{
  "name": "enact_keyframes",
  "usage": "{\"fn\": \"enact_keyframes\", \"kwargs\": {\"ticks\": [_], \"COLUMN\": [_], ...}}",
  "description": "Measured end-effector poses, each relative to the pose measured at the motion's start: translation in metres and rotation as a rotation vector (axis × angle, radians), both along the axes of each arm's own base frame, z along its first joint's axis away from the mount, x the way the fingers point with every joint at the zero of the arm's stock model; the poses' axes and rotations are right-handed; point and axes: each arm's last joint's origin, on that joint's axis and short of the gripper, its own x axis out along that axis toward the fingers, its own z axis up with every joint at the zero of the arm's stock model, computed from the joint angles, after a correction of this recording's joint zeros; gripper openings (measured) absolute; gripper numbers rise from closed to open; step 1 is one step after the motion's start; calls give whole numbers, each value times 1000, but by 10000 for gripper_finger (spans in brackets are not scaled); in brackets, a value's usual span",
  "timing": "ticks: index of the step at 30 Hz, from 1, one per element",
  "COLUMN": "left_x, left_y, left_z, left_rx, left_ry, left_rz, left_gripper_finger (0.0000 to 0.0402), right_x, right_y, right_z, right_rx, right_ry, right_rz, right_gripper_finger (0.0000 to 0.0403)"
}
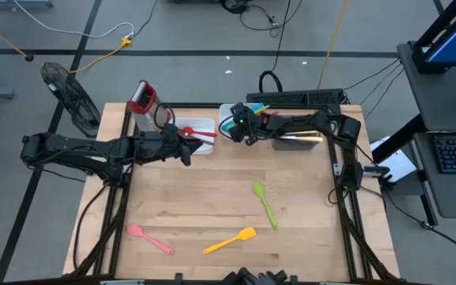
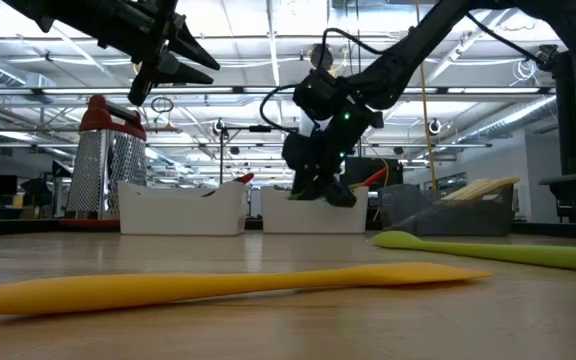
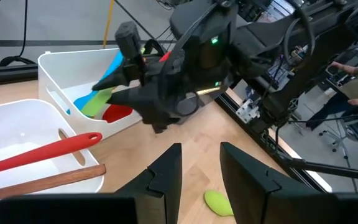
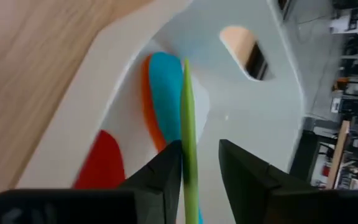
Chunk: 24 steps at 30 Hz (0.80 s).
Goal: Pick & Place Kitchen Items
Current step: Put the green spatula into the right white bin
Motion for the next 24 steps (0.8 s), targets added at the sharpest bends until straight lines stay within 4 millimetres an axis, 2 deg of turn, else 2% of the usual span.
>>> {"fn": "enact_keyframes", "kwargs": {"ticks": [4, 10, 24], "left_x": [0, 0, -1], "left_y": [0, 2, 9], "left_z": [0, 0, 0], "left_rx": [-3, -2, 2], "left_ry": [-1, 0, 3], "left_rz": [1, 0, -14], "left_gripper_finger": [111, 111, 111], "right_x": [3, 7, 6], "right_y": [1, 1, 1], "right_z": [-7, -3, -2], "right_rx": [3, -8, 22], "right_ry": [-3, -73, -77], "right_rz": [0, -12, -39], "right_gripper_finger": [105, 105, 105]}}
